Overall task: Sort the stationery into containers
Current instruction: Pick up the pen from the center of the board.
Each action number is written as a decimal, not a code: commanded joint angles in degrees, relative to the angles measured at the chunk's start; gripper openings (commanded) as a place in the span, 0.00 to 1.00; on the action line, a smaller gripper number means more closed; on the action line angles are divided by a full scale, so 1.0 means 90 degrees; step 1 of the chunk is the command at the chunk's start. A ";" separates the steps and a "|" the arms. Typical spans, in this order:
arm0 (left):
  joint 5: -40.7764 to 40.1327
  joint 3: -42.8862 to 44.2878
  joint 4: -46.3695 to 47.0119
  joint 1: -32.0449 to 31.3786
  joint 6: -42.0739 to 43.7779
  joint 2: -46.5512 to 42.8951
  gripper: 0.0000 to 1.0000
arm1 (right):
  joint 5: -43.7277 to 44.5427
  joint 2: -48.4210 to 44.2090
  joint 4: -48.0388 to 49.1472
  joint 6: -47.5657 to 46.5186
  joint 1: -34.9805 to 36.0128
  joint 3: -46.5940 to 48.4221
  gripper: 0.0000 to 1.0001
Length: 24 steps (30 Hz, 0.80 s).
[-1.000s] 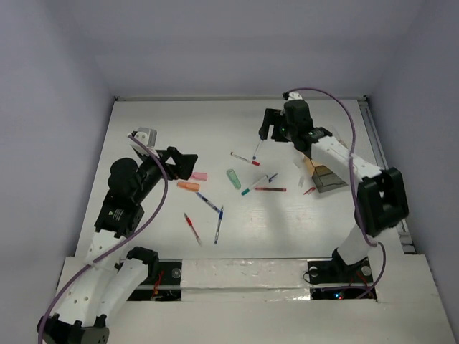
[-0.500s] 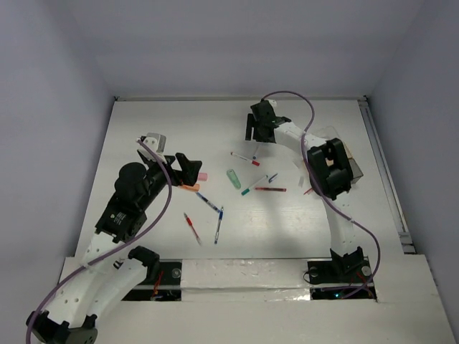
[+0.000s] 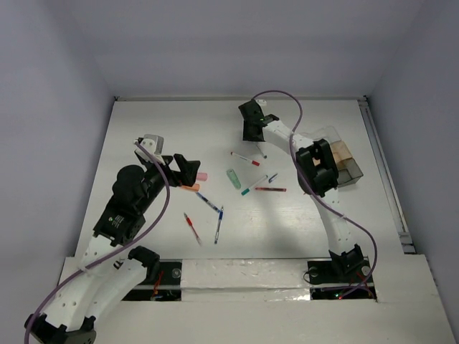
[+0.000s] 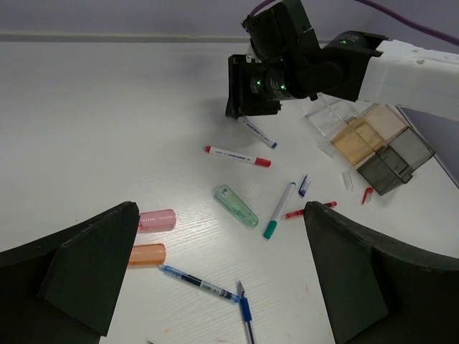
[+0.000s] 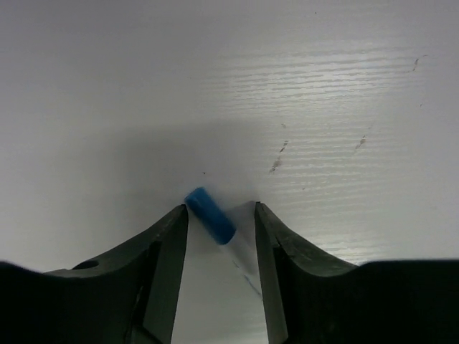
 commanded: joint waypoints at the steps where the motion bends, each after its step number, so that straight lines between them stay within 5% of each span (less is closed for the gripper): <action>1: -0.0080 0.0021 0.0205 -0.0026 0.0030 -0.0117 0.99 | 0.0116 0.0140 -0.0332 0.0074 0.0031 -0.0113 0.46; 9: -0.0090 0.0021 0.0195 -0.0026 0.0039 -0.0127 0.99 | 0.0136 0.0042 -0.0009 -0.0061 0.0031 -0.0009 0.00; 14: -0.0081 0.0021 0.0205 -0.0026 0.0039 -0.0117 0.99 | 0.0223 -0.0427 0.0489 -0.0111 -0.0340 -0.0104 0.00; 16: -0.0041 0.0021 0.0215 -0.0026 0.0039 -0.0097 0.99 | 0.0272 -0.1331 0.1479 -0.0228 -0.0399 -0.0864 0.00; 24: 0.0047 0.0002 0.0264 -0.0183 0.0020 -0.0253 0.99 | 0.1219 -0.4990 0.2538 0.0520 -0.1149 -0.4261 0.00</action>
